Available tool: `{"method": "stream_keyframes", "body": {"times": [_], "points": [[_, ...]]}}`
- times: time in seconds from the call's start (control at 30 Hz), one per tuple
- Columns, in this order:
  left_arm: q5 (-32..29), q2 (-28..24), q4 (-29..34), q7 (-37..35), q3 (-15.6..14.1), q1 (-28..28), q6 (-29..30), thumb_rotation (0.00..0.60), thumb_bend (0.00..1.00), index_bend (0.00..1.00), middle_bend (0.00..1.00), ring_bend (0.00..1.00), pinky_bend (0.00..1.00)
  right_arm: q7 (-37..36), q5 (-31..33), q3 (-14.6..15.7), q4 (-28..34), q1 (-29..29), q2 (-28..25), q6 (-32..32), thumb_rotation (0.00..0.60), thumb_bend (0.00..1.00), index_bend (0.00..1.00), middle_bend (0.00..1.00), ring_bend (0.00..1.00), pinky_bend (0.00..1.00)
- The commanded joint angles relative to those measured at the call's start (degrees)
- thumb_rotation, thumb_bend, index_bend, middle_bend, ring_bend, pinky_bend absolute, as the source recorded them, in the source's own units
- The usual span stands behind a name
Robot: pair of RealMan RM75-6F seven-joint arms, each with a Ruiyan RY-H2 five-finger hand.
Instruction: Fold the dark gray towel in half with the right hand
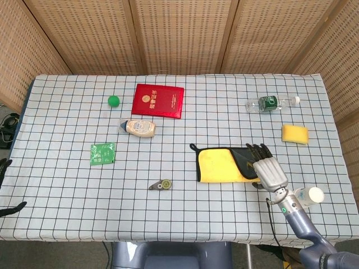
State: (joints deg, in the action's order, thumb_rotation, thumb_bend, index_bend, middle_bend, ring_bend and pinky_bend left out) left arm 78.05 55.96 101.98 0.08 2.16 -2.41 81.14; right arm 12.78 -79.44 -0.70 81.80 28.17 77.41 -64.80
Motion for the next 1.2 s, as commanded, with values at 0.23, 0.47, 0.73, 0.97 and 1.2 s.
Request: {"method": "stream_keyframes", "body": {"times": [0.23,0.47,0.73,0.97,1.2], "points": [[0.2,0.3,0.2,0.8,-0.1,0.0,0.2,0.600,0.00,0.00,0.00,0.00,0.00,-2.8,-5.4,2.8,-7.7,-1.8,3.2,-2.4,0.600,0.43,0.51,0.00,0.00,0.00],[-0.2,0.4,0.2,1.0,0.0,-0.1,0.0,0.600,0.00,0.00,0.00,0.00,0.00,-2.7,-7.1,2.6,-12.5,-1.6,6.0,-2.3,0.600,0.49,0.51,0.00,0.00,0.00],[-0.2,0.4,0.1,0.9,0.0,-0.1,0.1,0.600,0.00,0.00,0.00,0.00,0.00,-2.2,-8.2,2.7,-16.6,-1.6,8.1,-2.1,0.600,0.52,0.52,0.00,0.00,0.00],[-0.2,0.4,0.1,0.8,0.0,-0.1,0.2,0.600,0.00,0.00,0.00,0.00,0.00,-2.2,-8.8,2.8,-19.3,-1.5,9.5,-1.8,0.600,0.53,0.54,0.00,0.00,0.00],[-0.2,0.4,0.1,0.6,0.0,-0.1,0.0,0.600,0.00,0.00,0.00,0.00,0.00,-4.0,-8.9,2.1,-22.4,-1.6,11.3,-2.1,0.600,0.63,0.58,0.00,0.00,0.00]]}}
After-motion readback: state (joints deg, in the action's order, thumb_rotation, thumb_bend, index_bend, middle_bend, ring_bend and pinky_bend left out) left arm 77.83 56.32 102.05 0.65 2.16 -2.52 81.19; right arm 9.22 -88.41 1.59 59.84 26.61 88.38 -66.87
